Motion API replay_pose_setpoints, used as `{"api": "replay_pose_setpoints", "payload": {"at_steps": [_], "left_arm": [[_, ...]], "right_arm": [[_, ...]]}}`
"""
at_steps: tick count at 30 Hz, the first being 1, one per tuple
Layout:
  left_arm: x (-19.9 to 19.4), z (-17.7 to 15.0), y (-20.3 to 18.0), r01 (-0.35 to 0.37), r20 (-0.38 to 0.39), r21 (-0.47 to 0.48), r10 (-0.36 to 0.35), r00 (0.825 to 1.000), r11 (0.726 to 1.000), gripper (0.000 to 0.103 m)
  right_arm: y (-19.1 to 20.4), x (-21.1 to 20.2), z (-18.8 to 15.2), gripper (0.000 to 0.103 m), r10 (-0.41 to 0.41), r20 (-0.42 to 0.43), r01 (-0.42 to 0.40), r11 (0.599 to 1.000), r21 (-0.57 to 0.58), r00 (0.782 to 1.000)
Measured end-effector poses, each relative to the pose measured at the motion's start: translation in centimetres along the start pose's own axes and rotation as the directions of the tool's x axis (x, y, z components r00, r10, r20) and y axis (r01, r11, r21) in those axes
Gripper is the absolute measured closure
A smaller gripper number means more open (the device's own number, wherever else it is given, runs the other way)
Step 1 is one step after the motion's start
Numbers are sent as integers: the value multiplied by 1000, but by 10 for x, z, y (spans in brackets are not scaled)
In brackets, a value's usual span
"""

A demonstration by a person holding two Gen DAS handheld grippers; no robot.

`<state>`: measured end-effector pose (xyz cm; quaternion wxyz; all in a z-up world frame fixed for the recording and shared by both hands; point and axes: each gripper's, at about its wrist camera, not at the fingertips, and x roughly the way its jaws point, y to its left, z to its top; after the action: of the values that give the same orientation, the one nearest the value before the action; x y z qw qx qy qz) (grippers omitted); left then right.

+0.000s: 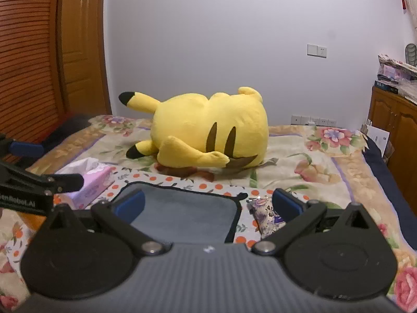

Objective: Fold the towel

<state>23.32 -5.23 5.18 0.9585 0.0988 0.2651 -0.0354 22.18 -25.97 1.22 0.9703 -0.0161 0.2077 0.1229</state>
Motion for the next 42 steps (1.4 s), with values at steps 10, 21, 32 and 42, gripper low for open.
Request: {"api": "replay_pose_setpoints", "payload": {"at_steps": [10, 21, 32, 42], "left_arm": [[-47, -3, 0, 27, 10, 4, -27, 1000, 1000, 0], [-89, -11, 6, 26, 28, 5, -26, 999, 1000, 0], [-126, -18, 16, 22, 39, -20, -21, 999, 1000, 0], [-153, -36, 14, 30, 38, -20, -29, 999, 999, 0]], "right_arm": [[13, -36, 5, 0, -3, 15, 4, 1000, -17, 1000], [27, -69, 10, 0, -5, 28, 6, 1000, -21, 1000], [34, -103, 10, 0, -9, 43, 9, 1000, -9, 999], [40, -130, 2, 0, -8, 54, 7, 1000, 14, 999]]}}
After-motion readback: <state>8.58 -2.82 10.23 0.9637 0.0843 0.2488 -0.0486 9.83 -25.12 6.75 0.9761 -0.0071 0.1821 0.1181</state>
